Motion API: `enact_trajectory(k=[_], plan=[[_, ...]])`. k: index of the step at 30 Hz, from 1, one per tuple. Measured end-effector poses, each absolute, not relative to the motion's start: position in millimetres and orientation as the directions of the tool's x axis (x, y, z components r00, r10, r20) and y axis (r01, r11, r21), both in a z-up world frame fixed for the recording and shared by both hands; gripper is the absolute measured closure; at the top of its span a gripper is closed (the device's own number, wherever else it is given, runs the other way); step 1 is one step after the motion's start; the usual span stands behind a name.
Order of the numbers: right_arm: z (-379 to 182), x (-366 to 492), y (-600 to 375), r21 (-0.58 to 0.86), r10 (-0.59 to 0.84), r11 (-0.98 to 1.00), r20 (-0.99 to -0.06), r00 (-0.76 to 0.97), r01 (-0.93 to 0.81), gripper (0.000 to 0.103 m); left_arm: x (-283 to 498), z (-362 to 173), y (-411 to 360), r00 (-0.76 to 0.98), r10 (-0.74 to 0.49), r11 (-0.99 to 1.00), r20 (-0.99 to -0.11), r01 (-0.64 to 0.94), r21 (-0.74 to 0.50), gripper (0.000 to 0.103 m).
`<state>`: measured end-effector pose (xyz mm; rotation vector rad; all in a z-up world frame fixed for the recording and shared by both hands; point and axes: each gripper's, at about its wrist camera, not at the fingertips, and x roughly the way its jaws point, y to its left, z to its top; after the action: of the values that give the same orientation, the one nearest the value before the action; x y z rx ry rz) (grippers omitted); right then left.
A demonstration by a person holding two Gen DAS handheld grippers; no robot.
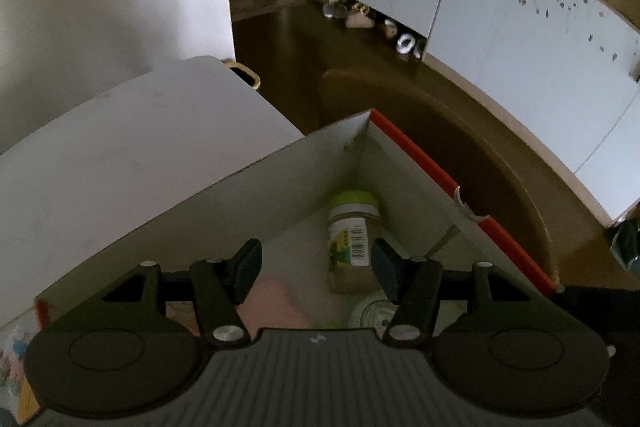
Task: Organize rigid objects
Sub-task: 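Open both tools to release the jar and tape dispenser in the box, then move both tools back from the box toward the remaining pile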
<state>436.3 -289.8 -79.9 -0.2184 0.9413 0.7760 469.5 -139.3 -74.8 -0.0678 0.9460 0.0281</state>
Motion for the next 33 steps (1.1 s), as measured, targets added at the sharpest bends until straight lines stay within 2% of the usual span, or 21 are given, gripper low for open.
enact_trajectory(k=[14,16,24,28,33], plan=[[-38.1,403.0,-289.3,0.181,0.585,0.686,-0.714,0.385,-0.705,0.03,395.3,-24.8,-116.2,0.689,-0.03,0.99,-0.725,-0.082,-0.119,0.044],[-33.3,395.6,-286.1,0.178,0.592,0.68,-0.707,0.388,-0.712,0.027,384.7,-19.8,-109.8,0.701,-0.031,0.988,-0.713,-0.087,-0.128,0.037],[-20.0,369.3,-274.2,0.194,0.617,0.674,-0.678,0.4,-0.713,0.016,342.4,-8.2,-78.9,0.737,-0.013,0.984,-0.676,-0.111,-0.139,0.036],[-17.2,353.3,-266.9,0.219,0.641,0.672,-0.651,0.407,-0.707,0.007,320.8,-5.8,-58.8,0.746,-0.001,0.982,-0.666,-0.124,-0.14,0.024],[-10.1,328.8,-250.8,0.232,0.667,0.669,-0.607,0.432,-0.706,0.001,298.6,-4.4,-33.5,0.753,0.004,0.982,-0.657,-0.127,-0.139,0.022]])
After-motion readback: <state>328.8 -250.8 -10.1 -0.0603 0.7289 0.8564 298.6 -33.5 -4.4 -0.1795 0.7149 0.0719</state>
